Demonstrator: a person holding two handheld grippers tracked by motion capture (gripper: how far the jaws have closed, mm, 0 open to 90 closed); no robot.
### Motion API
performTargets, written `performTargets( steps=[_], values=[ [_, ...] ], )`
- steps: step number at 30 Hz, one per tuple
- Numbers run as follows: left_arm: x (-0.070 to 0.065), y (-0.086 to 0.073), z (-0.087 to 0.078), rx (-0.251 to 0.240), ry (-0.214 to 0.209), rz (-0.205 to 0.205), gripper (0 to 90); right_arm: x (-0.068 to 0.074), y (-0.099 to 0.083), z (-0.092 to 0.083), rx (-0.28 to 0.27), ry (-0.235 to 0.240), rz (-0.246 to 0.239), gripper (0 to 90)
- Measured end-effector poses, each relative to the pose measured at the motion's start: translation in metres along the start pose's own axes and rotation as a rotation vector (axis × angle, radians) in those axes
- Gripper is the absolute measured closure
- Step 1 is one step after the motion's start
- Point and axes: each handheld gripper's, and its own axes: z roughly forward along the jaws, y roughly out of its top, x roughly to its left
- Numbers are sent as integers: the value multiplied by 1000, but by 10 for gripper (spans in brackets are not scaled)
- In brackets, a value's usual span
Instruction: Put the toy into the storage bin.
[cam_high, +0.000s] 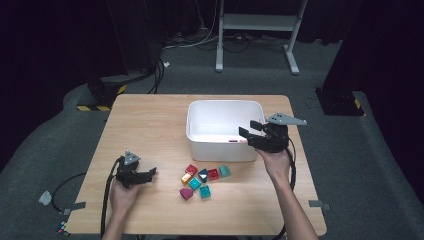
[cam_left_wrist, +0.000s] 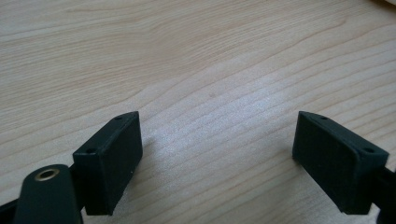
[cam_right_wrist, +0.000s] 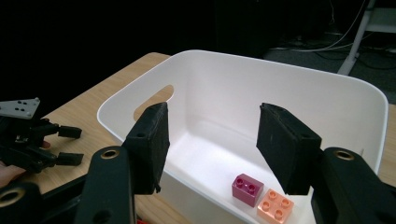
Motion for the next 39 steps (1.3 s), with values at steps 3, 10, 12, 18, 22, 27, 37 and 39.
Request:
performTargets(
  steps=[3, 10, 12, 18, 22, 27, 37, 39],
  values=[
    [0, 0, 0, 0, 0, 0, 162, 2, -5, -4, -7, 3, 1, 435],
    [0, 0, 0, 0, -1, 0, 162, 8, -17, -11, -14, 16, -10, 433],
    [0, 0, 0, 0, 0, 0, 162, 9, -21, -11, -16, 21, -4, 424],
    [0, 0, 0, 0, 0, 0, 162, 11, -30, -15, -29, 26, -4, 417],
    [0, 0, 0, 0, 0, 0, 162, 13, -40, -19, -40, 28, 2, 417],
    [0, 0, 0, 0, 1, -1, 162, 16, -54, -19, -18, 26, -8, 417],
    [0, 0, 0, 0, 0, -1, 162, 23, -80, -16, -5, 18, -5, 414],
    [0, 0, 0, 0, 0, -1, 162, 26, -87, -14, 7, 17, -7, 412]
  ],
)
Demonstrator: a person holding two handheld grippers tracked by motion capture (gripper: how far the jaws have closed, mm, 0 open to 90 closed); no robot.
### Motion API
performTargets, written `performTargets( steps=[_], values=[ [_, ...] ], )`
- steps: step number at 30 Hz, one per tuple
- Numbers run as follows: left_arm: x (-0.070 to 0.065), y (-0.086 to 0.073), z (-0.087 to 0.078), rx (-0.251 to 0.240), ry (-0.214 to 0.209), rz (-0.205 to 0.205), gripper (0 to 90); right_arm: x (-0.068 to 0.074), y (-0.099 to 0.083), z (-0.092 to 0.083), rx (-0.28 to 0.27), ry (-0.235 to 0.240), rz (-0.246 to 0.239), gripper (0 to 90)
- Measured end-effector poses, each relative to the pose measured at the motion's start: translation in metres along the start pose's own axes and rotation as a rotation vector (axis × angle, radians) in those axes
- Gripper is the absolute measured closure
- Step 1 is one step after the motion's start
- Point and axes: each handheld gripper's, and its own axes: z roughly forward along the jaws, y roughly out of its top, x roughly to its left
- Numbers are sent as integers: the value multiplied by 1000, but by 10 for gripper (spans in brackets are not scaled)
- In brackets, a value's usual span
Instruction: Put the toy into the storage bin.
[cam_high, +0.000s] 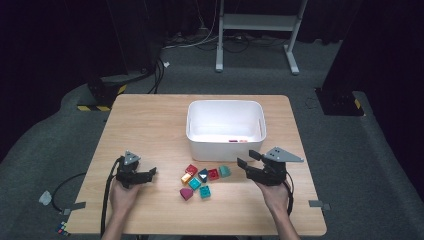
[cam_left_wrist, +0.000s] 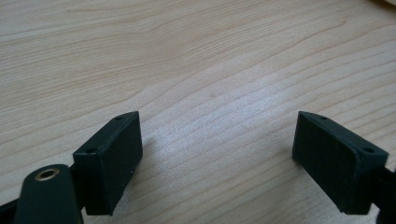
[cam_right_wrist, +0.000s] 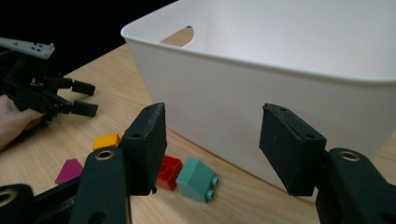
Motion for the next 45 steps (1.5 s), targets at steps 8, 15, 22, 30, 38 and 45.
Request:
performTargets(
  steps=[8, 15, 22, 30, 38, 45],
  values=[
    [0, 0, 0, -1, 3, -2, 167, 8, -15, 8, 32, 8, 4, 411],
    [0, 0, 0, -4, 2, -6, 170, 15, -24, 13, 65, -3, -7, 411],
    [0, 0, 0, -4, 0, -1, 170, 18, -40, 28, 98, -12, 10, 411],
    [-1, 0, 0, -4, 1, -2, 170, 19, -51, 47, 137, -24, 27, 411],
    [0, 0, 0, -4, 0, -2, 170, 17, -59, 71, 192, -74, 40, 416],
    [-1, 0, 0, -4, 0, -2, 170, 18, -59, 77, 195, -84, 39, 417]
  ],
)
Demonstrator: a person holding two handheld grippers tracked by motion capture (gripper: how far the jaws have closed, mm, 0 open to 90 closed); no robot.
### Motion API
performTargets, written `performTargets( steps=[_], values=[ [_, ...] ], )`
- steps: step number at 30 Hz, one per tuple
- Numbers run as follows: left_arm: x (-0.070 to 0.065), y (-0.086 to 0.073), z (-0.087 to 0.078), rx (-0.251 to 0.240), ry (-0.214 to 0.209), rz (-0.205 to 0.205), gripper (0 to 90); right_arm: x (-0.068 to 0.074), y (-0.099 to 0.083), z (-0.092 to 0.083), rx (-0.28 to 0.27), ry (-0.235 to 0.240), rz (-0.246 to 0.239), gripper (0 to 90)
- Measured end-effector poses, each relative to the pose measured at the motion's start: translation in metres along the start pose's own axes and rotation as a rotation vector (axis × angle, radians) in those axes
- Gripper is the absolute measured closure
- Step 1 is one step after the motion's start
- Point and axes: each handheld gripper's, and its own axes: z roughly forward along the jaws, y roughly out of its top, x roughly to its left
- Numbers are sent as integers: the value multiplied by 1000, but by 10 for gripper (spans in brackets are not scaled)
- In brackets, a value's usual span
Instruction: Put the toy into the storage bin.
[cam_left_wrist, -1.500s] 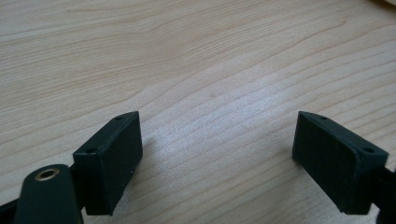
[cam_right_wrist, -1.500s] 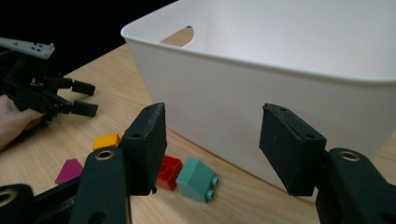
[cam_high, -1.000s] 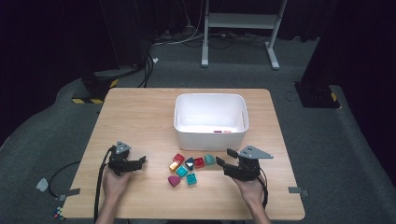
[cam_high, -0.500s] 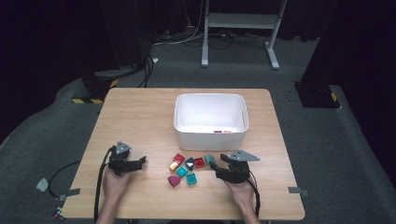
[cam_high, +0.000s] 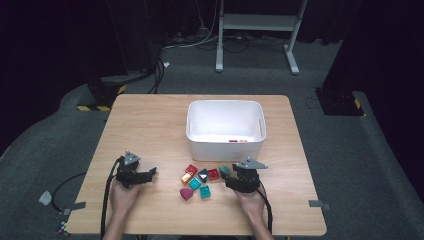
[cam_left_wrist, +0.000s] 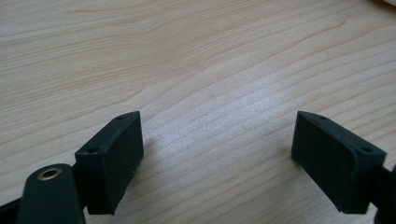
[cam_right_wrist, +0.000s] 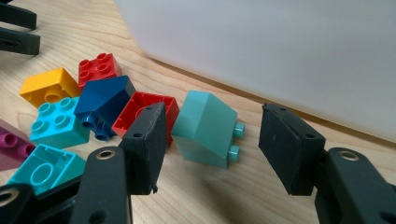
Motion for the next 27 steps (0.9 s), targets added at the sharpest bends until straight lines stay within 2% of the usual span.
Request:
performTargets(
  steps=[12, 27],
  values=[
    [0, 0, 0, 3, 1, 5, 170, -1, 1, 10, 20, -29, -4, 440],
    [0, 0, 0, 0, 0, 0, 170, -4, 0, 12, 65, -75, -5, 531]
  ],
)
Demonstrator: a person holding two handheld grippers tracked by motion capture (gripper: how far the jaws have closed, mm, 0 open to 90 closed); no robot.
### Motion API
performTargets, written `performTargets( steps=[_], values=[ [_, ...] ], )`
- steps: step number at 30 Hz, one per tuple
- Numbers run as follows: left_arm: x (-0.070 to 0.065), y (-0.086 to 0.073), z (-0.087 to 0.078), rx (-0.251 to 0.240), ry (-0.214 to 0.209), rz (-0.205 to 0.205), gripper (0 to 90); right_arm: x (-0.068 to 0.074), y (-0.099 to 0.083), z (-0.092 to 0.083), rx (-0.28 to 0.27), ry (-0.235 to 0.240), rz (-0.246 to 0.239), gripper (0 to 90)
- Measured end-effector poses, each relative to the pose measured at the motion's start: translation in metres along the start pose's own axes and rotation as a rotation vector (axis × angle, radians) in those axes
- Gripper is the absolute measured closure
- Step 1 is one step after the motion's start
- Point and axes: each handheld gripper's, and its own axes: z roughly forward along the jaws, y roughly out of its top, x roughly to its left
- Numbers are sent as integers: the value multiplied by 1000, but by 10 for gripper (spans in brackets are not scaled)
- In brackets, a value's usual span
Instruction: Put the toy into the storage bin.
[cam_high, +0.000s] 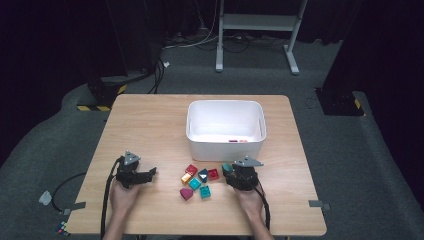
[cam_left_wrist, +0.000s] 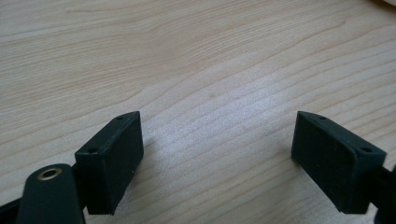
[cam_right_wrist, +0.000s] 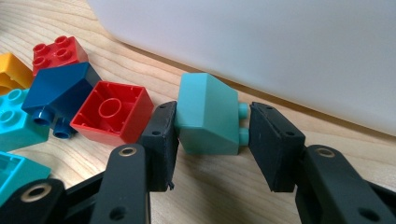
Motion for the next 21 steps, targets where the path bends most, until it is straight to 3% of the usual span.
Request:
performTargets(
  steps=[11, 21],
  values=[
    [0, 0, 0, 3, 0, 4, 170, -1, 0, -3, -6, -36, -22, 569],
    [0, 0, 0, 3, 0, 4, 170, -1, -1, -3, 7, -34, -28, 559]
  ],
)
